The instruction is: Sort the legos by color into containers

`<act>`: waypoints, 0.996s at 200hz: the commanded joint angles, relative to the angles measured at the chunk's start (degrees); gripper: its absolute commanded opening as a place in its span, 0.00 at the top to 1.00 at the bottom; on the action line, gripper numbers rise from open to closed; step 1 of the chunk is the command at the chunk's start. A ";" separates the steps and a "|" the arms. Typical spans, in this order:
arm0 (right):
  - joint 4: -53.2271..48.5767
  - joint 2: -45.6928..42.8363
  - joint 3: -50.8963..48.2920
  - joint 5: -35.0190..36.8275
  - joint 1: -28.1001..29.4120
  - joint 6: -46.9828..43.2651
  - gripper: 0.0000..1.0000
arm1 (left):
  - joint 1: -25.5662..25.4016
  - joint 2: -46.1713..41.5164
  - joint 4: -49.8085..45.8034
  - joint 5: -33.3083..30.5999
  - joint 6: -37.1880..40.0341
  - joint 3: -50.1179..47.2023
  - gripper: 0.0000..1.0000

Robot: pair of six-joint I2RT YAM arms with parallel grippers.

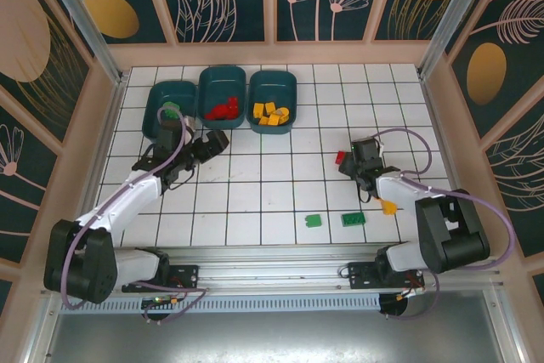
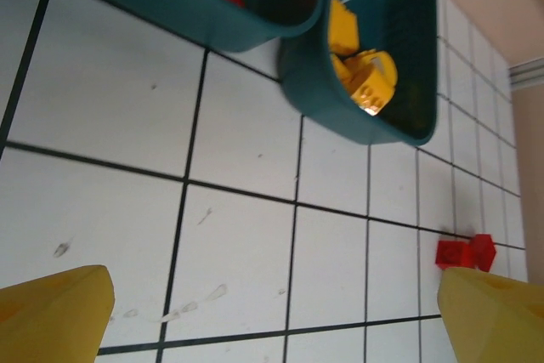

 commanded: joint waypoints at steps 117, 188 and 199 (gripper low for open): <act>-3.24 -9.89 7.96 2.37 9.46 -0.26 0.76 | 0.33 -13.08 -11.35 -15.47 -1.81 -8.86 0.02; 9.36 23.01 40.11 -8.96 31.99 -9.87 0.79 | 8.70 -17.05 -14.63 -16.83 -9.74 -19.25 0.02; 10.77 27.84 45.20 -11.28 32.99 -10.73 0.79 | 9.00 -16.82 -14.29 -14.38 -10.45 -20.50 0.01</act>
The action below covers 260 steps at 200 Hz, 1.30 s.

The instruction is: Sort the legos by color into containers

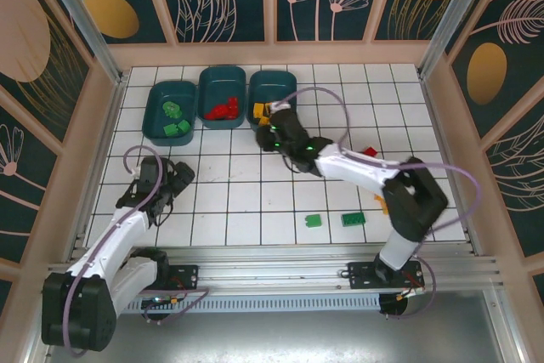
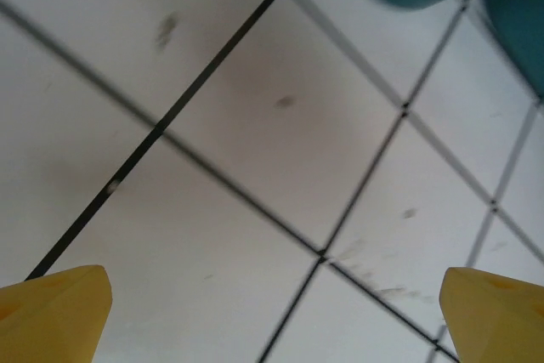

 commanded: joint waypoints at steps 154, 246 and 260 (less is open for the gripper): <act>8.28 40.40 45.76 -26.78 3.31 -2.60 0.81 | 1.28 -6.72 4.84 20.59 -4.18 -11.10 0.02; -6.46 53.77 70.16 -20.01 4.45 -3.75 0.63 | 1.27 -3.25 7.90 22.53 -1.37 -11.65 0.02; -7.97 55.46 73.91 -19.65 4.39 -3.74 0.51 | 1.25 -2.60 8.01 22.75 -0.77 -11.10 0.01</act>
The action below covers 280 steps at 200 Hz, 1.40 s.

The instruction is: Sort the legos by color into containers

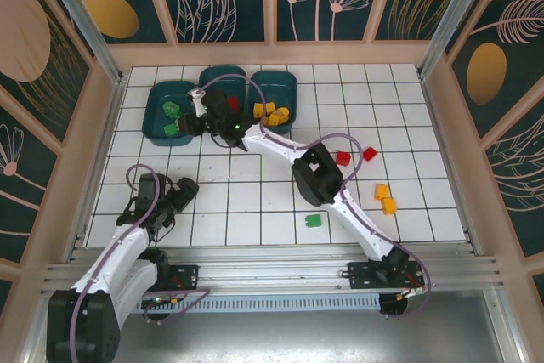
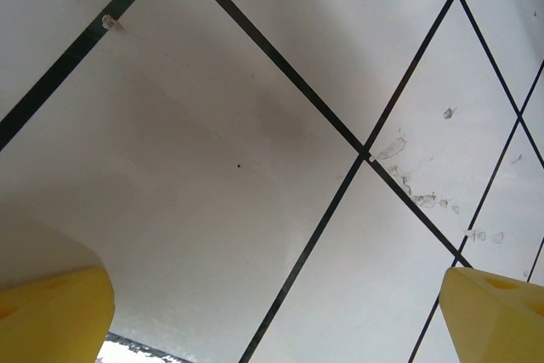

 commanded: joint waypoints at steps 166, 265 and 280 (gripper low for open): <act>-5.40 -64.78 -81.24 29.35 -22.06 8.21 0.29 | -11.75 5.17 32.69 16.93 -5.03 -2.22 0.08; -4.86 -59.32 -89.80 24.76 -32.37 7.29 0.24 | -32.58 28.82 44.30 10.59 -7.48 11.52 0.03; -5.05 -58.05 -89.00 26.23 -32.46 7.56 0.27 | -32.62 27.42 41.82 8.77 -6.79 11.52 0.02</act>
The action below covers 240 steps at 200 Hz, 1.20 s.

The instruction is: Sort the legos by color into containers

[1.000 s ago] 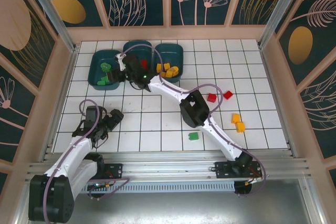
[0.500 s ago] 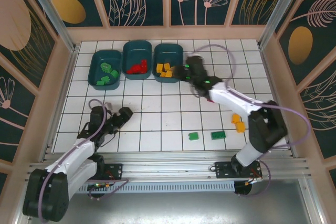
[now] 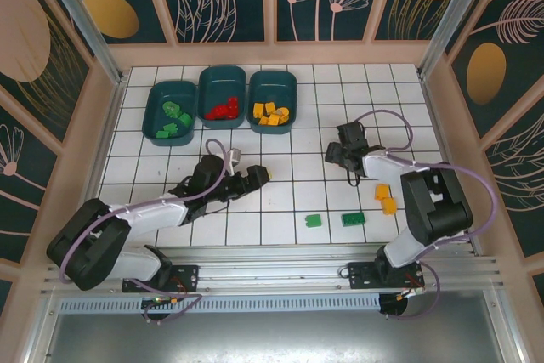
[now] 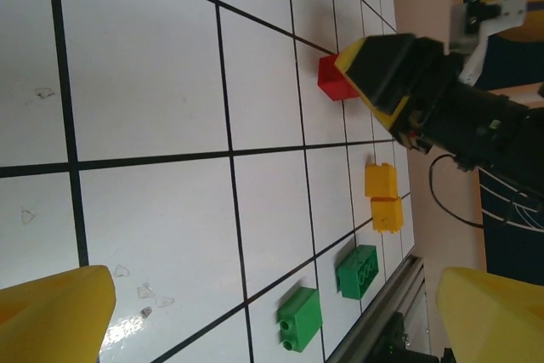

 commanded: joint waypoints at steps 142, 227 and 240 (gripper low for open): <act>7.30 2.36 15.40 -3.35 17.50 1.52 0.63 | 27.65 -19.00 -28.79 -7.88 2.70 -2.87 0.01; 12.56 30.21 47.94 -7.68 25.32 -5.61 0.63 | 36.52 -15.27 -29.77 4.15 8.32 -5.19 0.01; 10.77 33.85 52.92 -7.34 25.27 -6.14 0.62 | 36.48 -16.65 -31.54 3.70 9.69 -4.38 0.01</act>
